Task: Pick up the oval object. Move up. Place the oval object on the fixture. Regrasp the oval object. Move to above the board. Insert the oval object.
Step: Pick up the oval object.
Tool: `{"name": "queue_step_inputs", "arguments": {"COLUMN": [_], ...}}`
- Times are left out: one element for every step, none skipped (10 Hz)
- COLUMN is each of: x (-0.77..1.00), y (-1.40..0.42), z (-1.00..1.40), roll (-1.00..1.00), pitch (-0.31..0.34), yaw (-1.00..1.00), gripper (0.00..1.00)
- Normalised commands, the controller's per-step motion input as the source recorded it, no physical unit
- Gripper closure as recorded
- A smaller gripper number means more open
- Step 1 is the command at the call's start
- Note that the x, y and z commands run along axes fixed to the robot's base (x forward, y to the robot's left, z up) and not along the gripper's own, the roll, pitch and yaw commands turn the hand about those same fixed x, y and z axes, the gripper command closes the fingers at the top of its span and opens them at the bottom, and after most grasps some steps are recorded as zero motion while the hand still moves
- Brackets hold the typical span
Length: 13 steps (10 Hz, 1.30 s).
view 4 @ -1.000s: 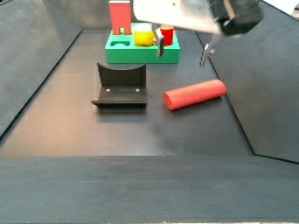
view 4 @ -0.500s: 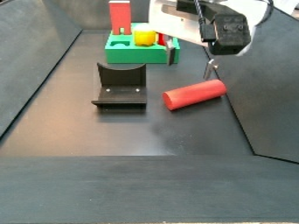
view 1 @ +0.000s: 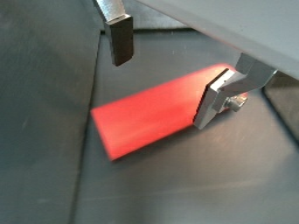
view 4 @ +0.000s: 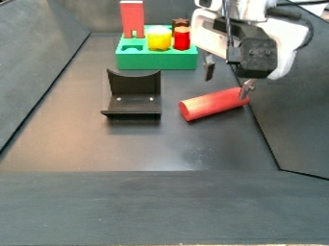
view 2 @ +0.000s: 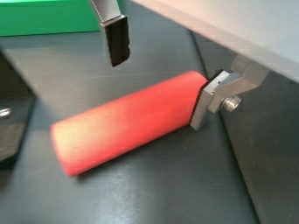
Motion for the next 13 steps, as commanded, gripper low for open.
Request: {"name": "queue_step_inputs", "arguments": {"x": [-0.21,0.0,0.0,-0.13,-0.21,0.0,0.0,-0.18,0.0,0.0,0.0,0.0,0.0], "y": [-0.23,-0.19,-0.12,-0.07,-0.09,-0.13,-0.03,0.0,0.0,0.0,0.0,0.0,0.0], "z": [-0.42,-0.35,-0.46,-0.66,-0.75,-1.0,-1.0,-0.93,0.0,0.0,0.0,0.0,0.0], "roll": [0.0,-0.01,0.0,0.05,0.12,0.07,0.07,0.08,0.0,0.0,0.0,0.0,0.0], "pitch": [-0.176,-0.193,-0.179,-0.149,-0.09,-0.09,-0.036,-0.069,0.0,0.0,0.0,0.0,0.0], "yaw": [-0.55,-0.49,-0.46,-0.47,-0.41,-0.39,-0.33,-0.33,0.0,0.0,0.0,0.0,0.0], "gripper": [0.0,0.0,0.0,0.0,0.0,0.0,0.0,0.0,0.0,0.0,1.0,1.0,1.0]}}
